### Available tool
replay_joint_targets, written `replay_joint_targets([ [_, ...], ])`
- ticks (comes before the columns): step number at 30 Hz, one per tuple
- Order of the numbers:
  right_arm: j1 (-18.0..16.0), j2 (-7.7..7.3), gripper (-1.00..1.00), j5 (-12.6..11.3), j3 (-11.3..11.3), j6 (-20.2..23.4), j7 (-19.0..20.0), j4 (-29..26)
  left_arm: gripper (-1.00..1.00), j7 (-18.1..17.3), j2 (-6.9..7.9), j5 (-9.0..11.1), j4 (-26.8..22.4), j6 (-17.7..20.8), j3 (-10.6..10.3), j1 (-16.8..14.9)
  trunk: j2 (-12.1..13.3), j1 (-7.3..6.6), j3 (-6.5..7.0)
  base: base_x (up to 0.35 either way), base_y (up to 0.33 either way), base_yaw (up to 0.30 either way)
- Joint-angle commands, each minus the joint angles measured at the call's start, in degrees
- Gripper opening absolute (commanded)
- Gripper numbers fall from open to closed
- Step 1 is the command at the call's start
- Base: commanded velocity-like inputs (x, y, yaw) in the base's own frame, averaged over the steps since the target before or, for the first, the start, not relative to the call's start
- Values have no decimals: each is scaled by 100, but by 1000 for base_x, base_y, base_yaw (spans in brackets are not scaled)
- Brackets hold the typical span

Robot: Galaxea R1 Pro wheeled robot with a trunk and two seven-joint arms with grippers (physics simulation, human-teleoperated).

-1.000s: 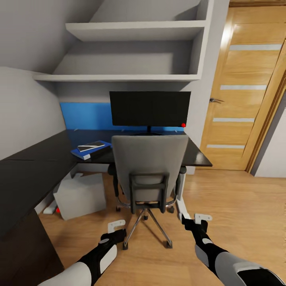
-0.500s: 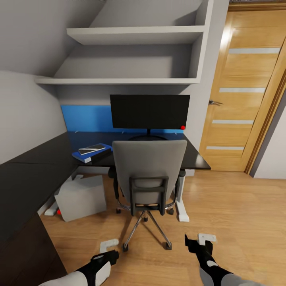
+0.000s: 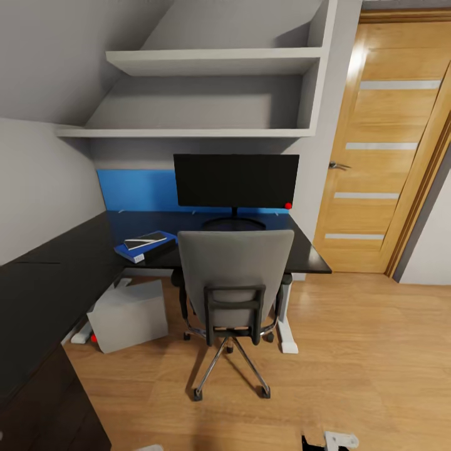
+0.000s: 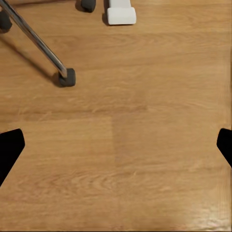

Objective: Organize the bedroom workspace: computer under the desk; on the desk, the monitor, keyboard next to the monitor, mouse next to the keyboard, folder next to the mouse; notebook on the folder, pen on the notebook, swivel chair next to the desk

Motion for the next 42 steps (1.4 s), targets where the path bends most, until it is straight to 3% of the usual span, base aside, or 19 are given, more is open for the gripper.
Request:
replay_joint_targets([
  [1,75,-5,100,-48,51,-23,-7,12,100,17,7,56,2,-14,-51,16,39,-23,13,0,0,0],
  [7,282,10,100,-48,56,-35,-7,14,100,12,24,56,2,-7,-49,48,280,-155,121,0,0,0],
  [26,292,6,100,-48,56,-38,-7,14,100,8,30,38,-4,3,-54,49,962,-529,426,0,0,0],
  [32,292,5,100,-48,56,-38,-7,14,100,8,135,37,-3,3,-53,49,1122,-616,498,0,0,0],
  [42,292,3,100,-48,56,-38,-7,14,100,8,155,30,-4,-1,-55,49,1523,-836,677,0,0,0],
])
